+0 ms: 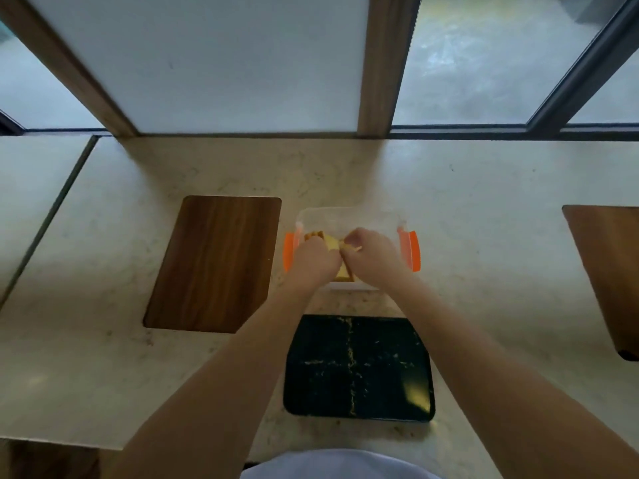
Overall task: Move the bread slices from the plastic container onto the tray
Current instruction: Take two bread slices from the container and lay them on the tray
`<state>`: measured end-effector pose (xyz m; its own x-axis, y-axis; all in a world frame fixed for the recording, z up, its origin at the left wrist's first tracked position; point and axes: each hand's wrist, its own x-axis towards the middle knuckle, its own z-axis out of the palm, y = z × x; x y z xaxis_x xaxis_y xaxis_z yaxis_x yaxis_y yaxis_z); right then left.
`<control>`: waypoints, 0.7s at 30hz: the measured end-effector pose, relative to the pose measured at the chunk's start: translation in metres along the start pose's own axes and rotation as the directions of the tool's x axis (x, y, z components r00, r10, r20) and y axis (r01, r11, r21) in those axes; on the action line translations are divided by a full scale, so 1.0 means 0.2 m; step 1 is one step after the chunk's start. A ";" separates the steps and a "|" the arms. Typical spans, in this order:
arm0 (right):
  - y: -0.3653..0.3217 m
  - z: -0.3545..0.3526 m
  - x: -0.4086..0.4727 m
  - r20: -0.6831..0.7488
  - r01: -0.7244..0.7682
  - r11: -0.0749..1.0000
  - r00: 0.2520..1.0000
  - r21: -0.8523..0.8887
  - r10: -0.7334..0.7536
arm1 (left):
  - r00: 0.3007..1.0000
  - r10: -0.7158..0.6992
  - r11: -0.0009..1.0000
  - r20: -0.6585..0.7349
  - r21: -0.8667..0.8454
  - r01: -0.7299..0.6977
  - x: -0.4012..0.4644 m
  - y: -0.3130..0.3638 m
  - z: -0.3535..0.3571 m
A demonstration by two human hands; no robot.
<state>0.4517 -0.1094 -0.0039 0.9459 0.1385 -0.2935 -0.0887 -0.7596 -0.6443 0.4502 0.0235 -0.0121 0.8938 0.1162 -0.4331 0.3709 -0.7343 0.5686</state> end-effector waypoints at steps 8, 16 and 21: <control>0.05 0.06 0.20 0.176 -0.169 0.985 0.969 -0.033 0.172 | 0.976 -0.208 0.976 0.057 -0.046 0.211 0.14 0.02 0.06; 0.08 0.08 0.23 0.257 -0.220 0.975 0.942 -0.007 0.214 | 0.977 -0.205 0.975 0.056 0.101 0.199 0.16 0.06 0.09; 0.10 0.10 0.24 0.272 -0.245 0.969 0.935 0.027 0.229 | 0.970 -0.242 0.969 0.032 0.064 0.239 0.17 0.05 0.13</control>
<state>0.4897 -0.1064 -0.0451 0.7790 0.1279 -0.6138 -0.3263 -0.7532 -0.5711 0.4778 0.0035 -0.0394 0.7692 0.2688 -0.5798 0.5571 -0.7265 0.4022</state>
